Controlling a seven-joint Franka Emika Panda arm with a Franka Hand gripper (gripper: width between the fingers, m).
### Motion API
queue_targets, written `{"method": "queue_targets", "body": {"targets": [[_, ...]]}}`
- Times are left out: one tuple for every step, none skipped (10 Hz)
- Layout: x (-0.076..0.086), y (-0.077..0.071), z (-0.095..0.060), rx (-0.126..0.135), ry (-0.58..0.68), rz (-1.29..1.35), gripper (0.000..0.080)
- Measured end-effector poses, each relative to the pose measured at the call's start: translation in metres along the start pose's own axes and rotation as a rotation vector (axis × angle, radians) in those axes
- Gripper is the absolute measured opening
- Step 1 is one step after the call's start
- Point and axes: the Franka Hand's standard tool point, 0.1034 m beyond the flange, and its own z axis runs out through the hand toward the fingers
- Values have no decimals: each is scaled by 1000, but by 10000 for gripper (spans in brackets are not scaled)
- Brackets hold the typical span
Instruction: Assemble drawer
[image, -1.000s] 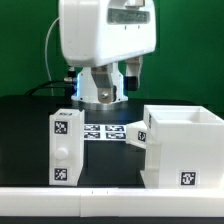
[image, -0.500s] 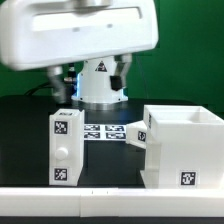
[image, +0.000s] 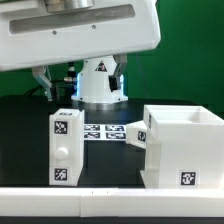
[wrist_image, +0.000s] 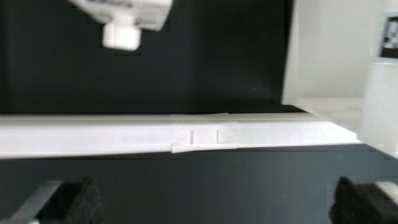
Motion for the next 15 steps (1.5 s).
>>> {"method": "queue_targets", "body": {"targets": [[-2,15,-5,59,23,88,648],[-8,32,-3,97,39,158,648],[-19,43,3,119,43,211,648],[-23,44,6,121,41,266,648],[-22,43,6,122,38,296,648],[-23,43,6,121,39,280,648],[-23,43,7,121,38,279,648],[-22,44,7,116,51,259,648],[-26,50,10,96,85,215,648],[-34,55,17,96,78,201,648],[-35,63,21,95,77,171,648],[-35,64,22,92,79,126,648],[-33,66,22,75,105,102,648],[-34,63,21,61,123,102,648],[-36,63,22,65,115,103,648]]}}
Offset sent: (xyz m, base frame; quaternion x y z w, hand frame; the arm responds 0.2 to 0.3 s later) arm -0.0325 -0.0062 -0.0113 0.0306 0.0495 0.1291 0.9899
